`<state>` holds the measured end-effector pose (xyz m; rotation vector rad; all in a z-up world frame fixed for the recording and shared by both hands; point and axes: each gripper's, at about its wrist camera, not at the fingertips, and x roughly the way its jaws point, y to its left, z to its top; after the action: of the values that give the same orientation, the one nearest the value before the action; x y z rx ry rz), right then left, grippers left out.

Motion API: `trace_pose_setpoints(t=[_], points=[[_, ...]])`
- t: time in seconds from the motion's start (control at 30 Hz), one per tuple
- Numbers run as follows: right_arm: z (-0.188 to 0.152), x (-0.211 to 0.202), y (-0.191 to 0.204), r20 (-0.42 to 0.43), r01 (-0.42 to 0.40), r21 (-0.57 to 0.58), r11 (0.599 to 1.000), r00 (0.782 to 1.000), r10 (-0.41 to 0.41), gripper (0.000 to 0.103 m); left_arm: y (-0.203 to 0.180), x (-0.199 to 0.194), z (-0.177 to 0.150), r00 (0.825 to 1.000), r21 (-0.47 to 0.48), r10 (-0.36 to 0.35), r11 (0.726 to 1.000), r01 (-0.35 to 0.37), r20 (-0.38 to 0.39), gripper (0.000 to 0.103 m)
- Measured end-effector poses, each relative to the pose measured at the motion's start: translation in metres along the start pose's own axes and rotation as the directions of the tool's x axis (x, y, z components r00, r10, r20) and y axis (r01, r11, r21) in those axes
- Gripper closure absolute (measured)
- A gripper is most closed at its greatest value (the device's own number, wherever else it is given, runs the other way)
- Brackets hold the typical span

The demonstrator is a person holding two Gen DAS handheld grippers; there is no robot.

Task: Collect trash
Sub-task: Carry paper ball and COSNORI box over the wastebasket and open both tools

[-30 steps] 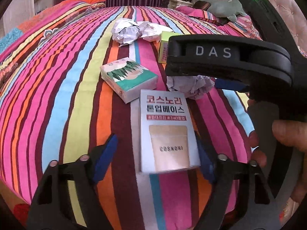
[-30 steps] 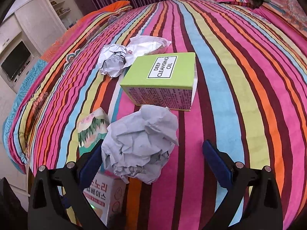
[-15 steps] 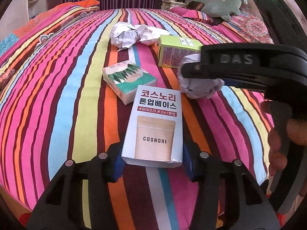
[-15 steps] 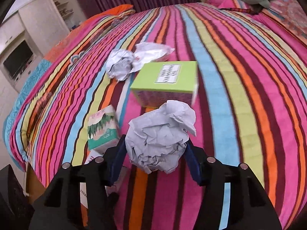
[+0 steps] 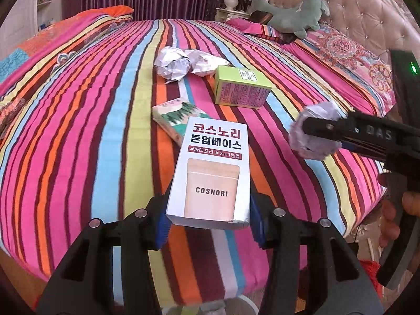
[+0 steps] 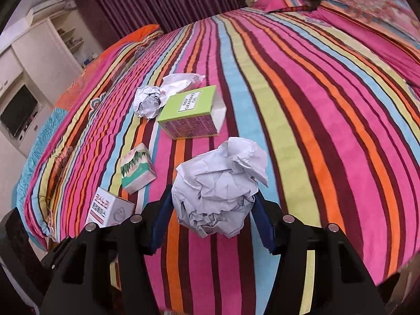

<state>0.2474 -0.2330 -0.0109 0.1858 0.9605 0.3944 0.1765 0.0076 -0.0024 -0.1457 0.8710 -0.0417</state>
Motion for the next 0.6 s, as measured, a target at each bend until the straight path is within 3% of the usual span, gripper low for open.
trace_pose_setpoints(t=[0.33, 0.6], points=[[-0.034, -0.047, -0.001, 0.048, -0.002, 0.046, 0.999, 0.999, -0.001, 0.048, 0.020, -0.047, -0.022, 1.000, 0.013, -0.002, 1.000, 0.002, 0.011, 0.055], [-0.078, -0.066, 0.005, 0.028, -0.036, 0.067, 0.997, 0.999, 0.035, 0.048, 0.027, -0.079, -0.060, 1.000, 0.036, 0.010, 0.999, -0.010, -0.005, 0.055]])
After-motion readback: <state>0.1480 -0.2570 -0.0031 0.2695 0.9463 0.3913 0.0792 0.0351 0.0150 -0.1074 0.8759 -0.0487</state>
